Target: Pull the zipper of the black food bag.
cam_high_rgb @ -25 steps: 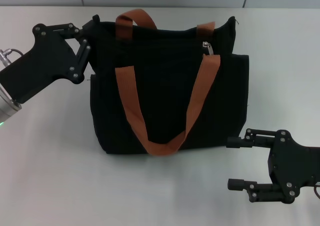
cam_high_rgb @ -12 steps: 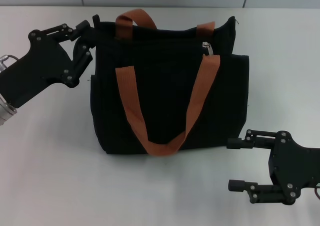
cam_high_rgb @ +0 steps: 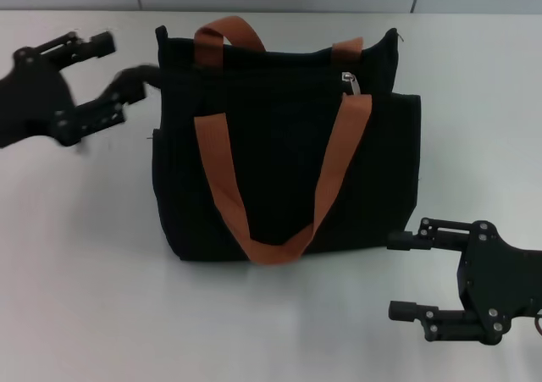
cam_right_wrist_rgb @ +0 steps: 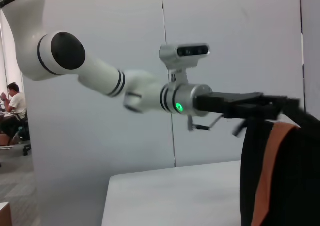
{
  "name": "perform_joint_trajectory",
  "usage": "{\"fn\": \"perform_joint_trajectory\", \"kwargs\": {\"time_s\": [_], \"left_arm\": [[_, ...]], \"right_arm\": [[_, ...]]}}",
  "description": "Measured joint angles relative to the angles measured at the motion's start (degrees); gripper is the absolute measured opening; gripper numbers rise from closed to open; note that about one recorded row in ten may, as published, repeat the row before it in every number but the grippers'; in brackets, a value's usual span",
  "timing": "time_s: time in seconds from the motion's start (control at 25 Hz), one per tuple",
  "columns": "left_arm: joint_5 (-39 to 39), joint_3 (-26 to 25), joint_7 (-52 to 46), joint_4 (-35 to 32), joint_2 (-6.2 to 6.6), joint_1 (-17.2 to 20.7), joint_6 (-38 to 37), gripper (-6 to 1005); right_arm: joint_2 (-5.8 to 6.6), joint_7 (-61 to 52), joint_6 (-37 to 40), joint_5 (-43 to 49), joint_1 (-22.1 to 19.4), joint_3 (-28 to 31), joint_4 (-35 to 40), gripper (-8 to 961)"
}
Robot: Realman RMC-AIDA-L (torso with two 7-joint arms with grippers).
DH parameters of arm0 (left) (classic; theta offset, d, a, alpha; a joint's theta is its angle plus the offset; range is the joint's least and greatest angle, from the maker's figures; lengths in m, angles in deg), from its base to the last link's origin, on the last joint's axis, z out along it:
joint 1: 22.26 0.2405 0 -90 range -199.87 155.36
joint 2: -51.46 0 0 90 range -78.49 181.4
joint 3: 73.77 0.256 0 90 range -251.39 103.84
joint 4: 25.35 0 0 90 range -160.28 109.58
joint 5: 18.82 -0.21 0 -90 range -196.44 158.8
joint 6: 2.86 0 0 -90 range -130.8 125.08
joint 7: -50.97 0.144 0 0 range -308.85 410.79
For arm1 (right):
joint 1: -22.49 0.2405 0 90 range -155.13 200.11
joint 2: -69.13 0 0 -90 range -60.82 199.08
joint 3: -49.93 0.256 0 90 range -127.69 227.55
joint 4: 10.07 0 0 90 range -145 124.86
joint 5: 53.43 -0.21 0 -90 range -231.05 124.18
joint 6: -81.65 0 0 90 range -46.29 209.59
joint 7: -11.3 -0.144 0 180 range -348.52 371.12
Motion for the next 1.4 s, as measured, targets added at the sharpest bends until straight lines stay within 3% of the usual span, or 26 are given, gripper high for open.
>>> {"fn": "perform_joint_trajectory", "kwargs": {"time_s": [0.04,0.08,0.12,0.16,0.2,0.28,0.4,0.44,0.48,0.52,0.56,0.64,0.68,0.72,0.96,1.04,1.12,1.4], "left_arm": [[-2.0,0.5,-4.2,-1.9,0.97,-0.1,-1.2,666],[-3.3,1.0,-7.3,-3.2,1.84,-0.2,-2.2,683],[-3.3,1.0,-7.3,-3.2,1.84,-0.2,-2.2,701],[-5.4,1.9,-13.4,-4.4,4.15,-0.9,-5.4,718],[-5.4,1.9,-13.4,-4.4,4.15,-0.9,-5.4,736],[-5.8,1.9,-17.3,-2.8,6.7,-2.0,-11.5,770],[-4.2,1.7,-17.6,-1.3,7.02,-2.2,-15.1,823],[-0.3,5.1,-16.4,0.3,6.09,-1.7,-16.4,840],[-0.3,5.1,-16.4,0.3,6.09,-1.7,-16.4,839],[0.5,8.5,-14.3,1.9,4.73,-1.4,-16.3,838],[0.5,8.5,-14.3,1.9,4.73,-1.4,-16.3,837],[0.1,12.0,-9.2,5.2,2.82,-1.3,-16.3,835],[0.1,12.0,-9.2,5.2,2.82,-1.3,-16.3,835],[-0.3,14.6,-4.4,7.6,1.59,-1.0,-16.3,835],[-0.7,17.3,1.3,11.2,0.56,0.0,-15.3,834],[-4.1,18.0,7.1,16.7,-0.2,0.3,-10.5,834],[-7.0,18.0,8.7,17.7,-1.01,0.8,-6.8,834],[-10.2,17.8,8.9,17.7,-1.28,0.5,-4.9,834]], "right_arm": [[0.0,0.0,0.0,0.0,0.0,0.1,0.0,717],[0.0,0.0,0.0,0.0,0.0,0.1,0.0,717],[0.0,0.0,0.0,0.0,0.0,0.1,0.0,717],[0.0,0.0,0.0,0.0,0.0,0.1,0.0,717],[0.0,0.0,0.0,0.0,0.0,0.1,0.0,717],[-0.01,-0.1,-0.1,0.0,0.0,0.2,0.0,717],[-0.01,-0.2,-0.1,0.0,0.2,0.2,0.0,717],[-0.01,-0.2,-0.2,0.0,0.2,0.2,0.0,717],[-0.01,-0.2,-0.2,0.0,0.2,0.2,0.0,717],[-0.01,-0.2,-0.3,0.0,0.3,0.2,0.0,717],[-0.01,-0.2,-0.3,0.0,0.3,0.2,0.0,717],[-0.01,-0.2,-0.7,0.2,0.5,0.1,-0.2,717],[-0.01,-0.2,-0.7,0.2,0.5,0.1,-0.2,717],[-0.01,-0.2,-1.1,0.3,0.6,0.0,-0.5,717],[-0.01,0.0,-1.7,0.3,0.7,-0.4,-1.6,717],[-0.01,0.3,-2.2,0.7,0.8,-0.5,-2.4,717],[-0.35,0.5,-3.3,2.4,0.9,-0.5,-3.0,717],[-0.93,2.3,-6.7,4.5,2.0,-1.2,-6.6,717]]}}
